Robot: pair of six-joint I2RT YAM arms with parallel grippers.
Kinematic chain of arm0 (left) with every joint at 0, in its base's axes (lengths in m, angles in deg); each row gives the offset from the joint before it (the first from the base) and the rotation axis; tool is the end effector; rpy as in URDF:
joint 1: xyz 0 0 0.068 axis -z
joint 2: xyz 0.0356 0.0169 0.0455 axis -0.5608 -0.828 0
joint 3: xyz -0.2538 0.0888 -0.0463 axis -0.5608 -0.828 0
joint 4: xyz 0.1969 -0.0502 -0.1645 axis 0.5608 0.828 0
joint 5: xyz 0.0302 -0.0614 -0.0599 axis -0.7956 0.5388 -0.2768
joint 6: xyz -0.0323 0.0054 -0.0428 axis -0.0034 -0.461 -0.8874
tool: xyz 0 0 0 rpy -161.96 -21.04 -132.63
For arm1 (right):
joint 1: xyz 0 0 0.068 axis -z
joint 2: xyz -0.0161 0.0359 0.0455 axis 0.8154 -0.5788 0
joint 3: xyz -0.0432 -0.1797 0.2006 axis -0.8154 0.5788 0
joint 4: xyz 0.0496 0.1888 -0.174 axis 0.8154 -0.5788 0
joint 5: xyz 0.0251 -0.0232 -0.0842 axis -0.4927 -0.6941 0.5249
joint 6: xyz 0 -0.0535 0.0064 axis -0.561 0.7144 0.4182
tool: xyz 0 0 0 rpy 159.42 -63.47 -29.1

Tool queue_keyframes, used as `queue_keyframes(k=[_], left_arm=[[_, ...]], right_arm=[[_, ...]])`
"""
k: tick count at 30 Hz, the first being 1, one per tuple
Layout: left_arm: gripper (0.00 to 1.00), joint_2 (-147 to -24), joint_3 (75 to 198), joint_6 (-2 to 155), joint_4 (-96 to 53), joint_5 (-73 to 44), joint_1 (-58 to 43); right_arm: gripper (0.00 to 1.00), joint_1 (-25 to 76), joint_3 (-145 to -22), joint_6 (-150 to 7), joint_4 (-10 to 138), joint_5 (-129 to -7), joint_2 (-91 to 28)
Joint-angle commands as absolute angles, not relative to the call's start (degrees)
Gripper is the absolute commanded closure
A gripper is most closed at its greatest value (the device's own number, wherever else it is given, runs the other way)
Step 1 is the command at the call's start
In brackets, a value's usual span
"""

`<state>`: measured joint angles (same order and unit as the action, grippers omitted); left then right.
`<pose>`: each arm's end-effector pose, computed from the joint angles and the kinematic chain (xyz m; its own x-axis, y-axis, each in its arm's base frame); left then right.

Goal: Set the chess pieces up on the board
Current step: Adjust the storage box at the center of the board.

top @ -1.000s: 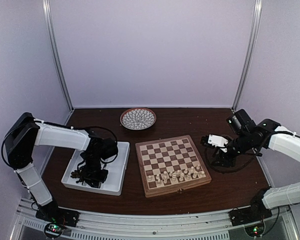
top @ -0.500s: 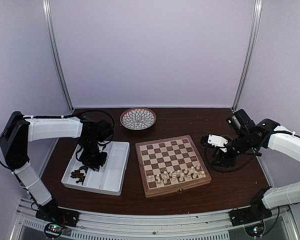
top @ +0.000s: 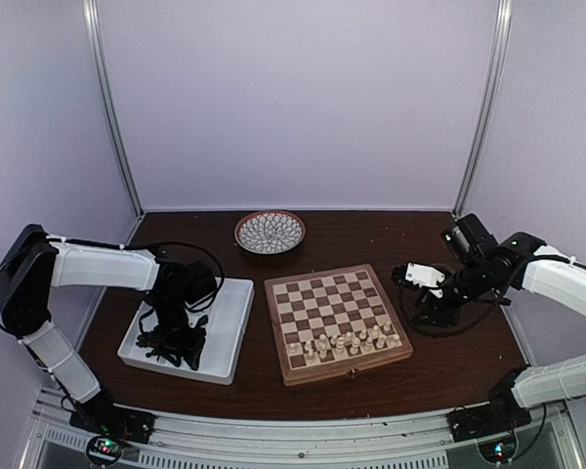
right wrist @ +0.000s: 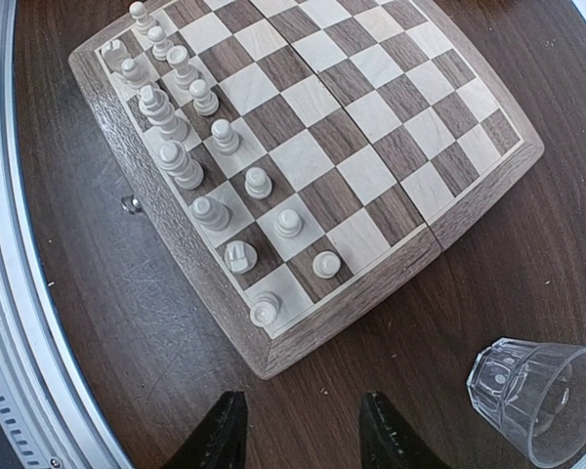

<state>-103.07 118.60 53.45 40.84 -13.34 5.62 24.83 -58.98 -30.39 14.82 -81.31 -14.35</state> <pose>0.1844 -0.1605 0.1621 -0.9719 0.0784 0.2218 0.0715 0.9967 -0.0388 0.1722 0.1132 0.2600 -0.2921 -0.7741 -0.5617 -0.9347 0.3553 -0.0035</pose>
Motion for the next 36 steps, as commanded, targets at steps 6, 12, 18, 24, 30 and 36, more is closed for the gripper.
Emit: queue_keyframes(k=[6,12,18,24,30,36], left_arm=[[0.63,-100.3,120.9,52.0,41.8,-13.1,7.5],[0.59,-94.8,127.2,50.8,50.3,-23.7,6.4],[0.62,-98.4,120.4,50.9,47.0,-19.1,4.5],[0.58,-101.0,116.8,51.3,41.6,-15.9,4.9],[0.55,-106.6,115.2,51.8,36.7,-12.3,6.7],[0.72,-109.8,116.7,50.7,36.4,-19.7,6.9]], right_arm=[[0.57,25.4,-58.5,-30.4,14.8,-82.3,-13.9],[0.57,25.5,-58.5,-30.3,15.2,-82.6,-14.2],[0.57,25.4,-58.4,-30.3,15.0,-82.5,-14.0],[0.57,25.6,-58.3,-30.2,15.1,-82.6,-14.2],[0.56,25.6,-58.2,-30.1,15.2,-82.8,-14.7],[0.56,25.6,-58.2,-30.0,15.3,-82.6,-15.1]])
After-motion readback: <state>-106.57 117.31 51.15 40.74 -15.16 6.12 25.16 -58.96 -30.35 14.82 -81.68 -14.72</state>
